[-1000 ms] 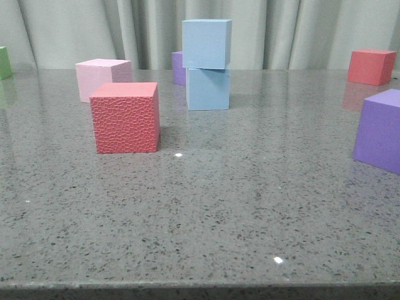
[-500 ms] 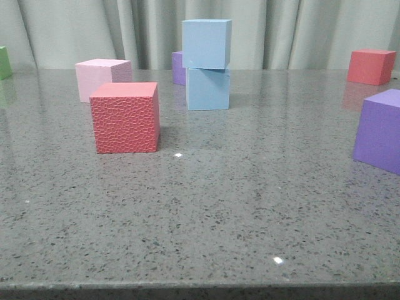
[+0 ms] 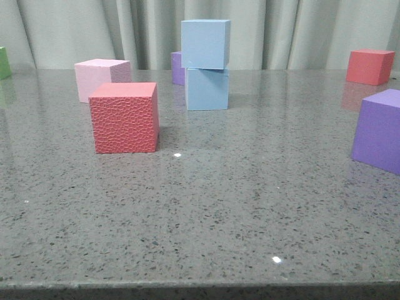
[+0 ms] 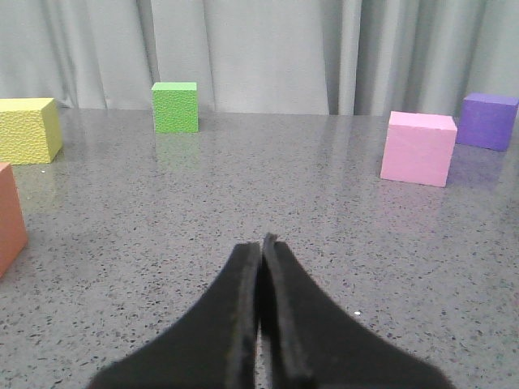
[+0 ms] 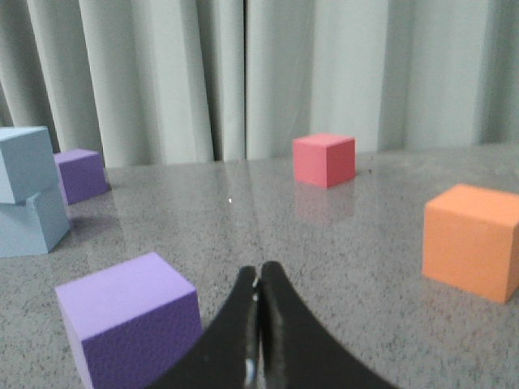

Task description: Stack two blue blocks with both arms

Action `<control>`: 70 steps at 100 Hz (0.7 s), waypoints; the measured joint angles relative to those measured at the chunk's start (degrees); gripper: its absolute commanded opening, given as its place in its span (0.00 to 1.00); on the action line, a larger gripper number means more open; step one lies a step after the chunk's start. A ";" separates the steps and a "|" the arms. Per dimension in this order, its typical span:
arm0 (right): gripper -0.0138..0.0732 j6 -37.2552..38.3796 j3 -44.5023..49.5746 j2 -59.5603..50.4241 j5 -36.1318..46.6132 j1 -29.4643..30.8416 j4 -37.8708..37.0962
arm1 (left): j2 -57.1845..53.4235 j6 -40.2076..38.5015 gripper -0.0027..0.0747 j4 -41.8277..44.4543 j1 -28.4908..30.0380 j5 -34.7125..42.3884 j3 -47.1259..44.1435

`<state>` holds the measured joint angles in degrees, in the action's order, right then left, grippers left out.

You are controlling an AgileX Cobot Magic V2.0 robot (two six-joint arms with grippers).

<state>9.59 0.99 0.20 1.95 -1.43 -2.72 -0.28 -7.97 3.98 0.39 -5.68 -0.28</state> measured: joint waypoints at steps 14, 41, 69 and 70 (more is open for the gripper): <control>0.02 0.60 0.41 -0.78 -3.92 0.00 0.09 | 0.00 0.00 0.01 0.00 0.00 0.00 0.00; 0.02 0.85 0.41 -0.78 -4.70 0.00 0.13 | 0.00 0.00 0.01 0.00 0.00 0.00 0.00; 0.02 0.85 0.41 -0.78 -4.70 0.00 0.13 | 0.00 0.00 0.01 0.00 0.00 0.00 0.00; 0.02 0.85 0.41 -0.78 -4.70 0.00 0.13 | 0.00 0.00 0.01 0.00 0.00 0.00 0.00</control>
